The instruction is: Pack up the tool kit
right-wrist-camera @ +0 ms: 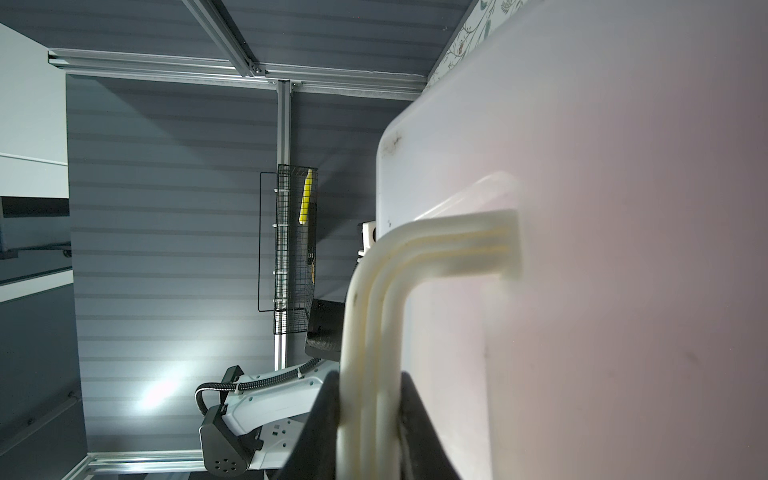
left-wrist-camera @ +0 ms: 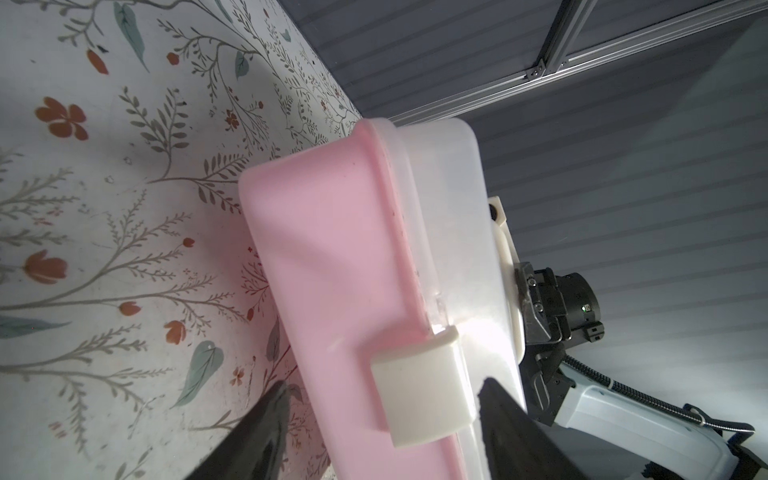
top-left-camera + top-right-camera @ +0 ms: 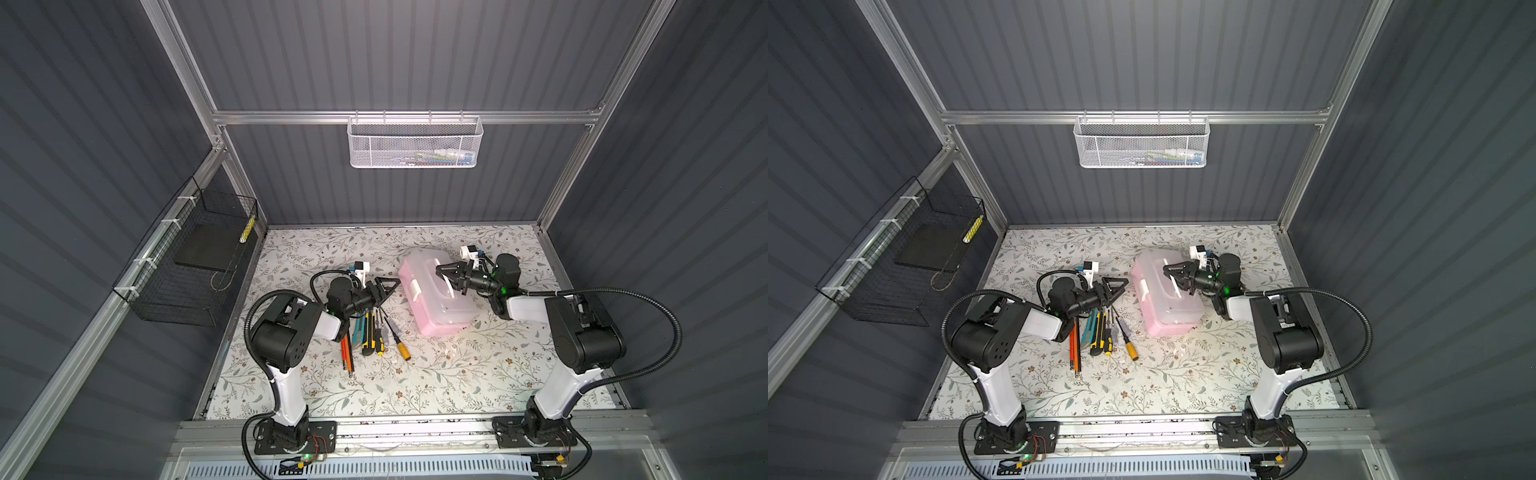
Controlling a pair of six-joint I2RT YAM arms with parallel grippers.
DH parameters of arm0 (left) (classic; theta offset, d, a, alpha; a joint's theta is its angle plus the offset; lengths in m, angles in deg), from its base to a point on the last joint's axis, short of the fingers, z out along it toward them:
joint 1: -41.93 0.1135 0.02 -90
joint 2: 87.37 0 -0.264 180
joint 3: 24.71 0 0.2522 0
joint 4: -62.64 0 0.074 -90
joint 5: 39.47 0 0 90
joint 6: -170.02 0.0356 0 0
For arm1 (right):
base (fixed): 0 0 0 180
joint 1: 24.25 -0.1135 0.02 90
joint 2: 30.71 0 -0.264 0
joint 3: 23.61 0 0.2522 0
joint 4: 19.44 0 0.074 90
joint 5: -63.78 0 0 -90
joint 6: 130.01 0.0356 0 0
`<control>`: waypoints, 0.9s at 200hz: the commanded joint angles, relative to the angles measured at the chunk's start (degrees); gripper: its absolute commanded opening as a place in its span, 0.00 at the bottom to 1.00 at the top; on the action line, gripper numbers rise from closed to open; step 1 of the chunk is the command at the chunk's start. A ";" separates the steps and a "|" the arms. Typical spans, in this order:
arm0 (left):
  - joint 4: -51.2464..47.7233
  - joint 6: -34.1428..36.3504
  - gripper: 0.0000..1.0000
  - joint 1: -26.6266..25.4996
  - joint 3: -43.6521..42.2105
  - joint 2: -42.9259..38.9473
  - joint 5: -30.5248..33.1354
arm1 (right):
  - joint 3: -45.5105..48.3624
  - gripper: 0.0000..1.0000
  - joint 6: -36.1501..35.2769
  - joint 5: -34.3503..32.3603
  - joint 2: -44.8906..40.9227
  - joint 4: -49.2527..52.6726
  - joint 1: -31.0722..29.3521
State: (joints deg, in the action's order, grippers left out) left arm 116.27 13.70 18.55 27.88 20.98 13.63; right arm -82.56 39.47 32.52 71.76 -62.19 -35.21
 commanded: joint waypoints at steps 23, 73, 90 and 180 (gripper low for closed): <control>5.07 -1.90 0.73 -2.50 0.30 1.38 -1.53 | 1.06 0.00 -0.20 0.12 1.70 1.67 0.24; 12.71 -6.07 0.72 -5.89 1.49 5.89 -1.20 | 1.27 0.00 -0.12 -0.08 1.60 1.58 0.15; 16.45 -8.02 0.71 -6.67 1.44 7.89 -1.02 | 1.22 0.00 -0.05 -0.08 1.34 1.56 0.15; 20.24 -9.39 0.71 -8.33 5.31 9.32 -1.56 | 2.46 0.00 5.67 -0.34 6.17 -8.39 -0.21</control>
State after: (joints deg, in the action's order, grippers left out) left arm 134.48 4.91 11.16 30.73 29.99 13.45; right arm -82.34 42.31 32.04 73.51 -66.69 -34.51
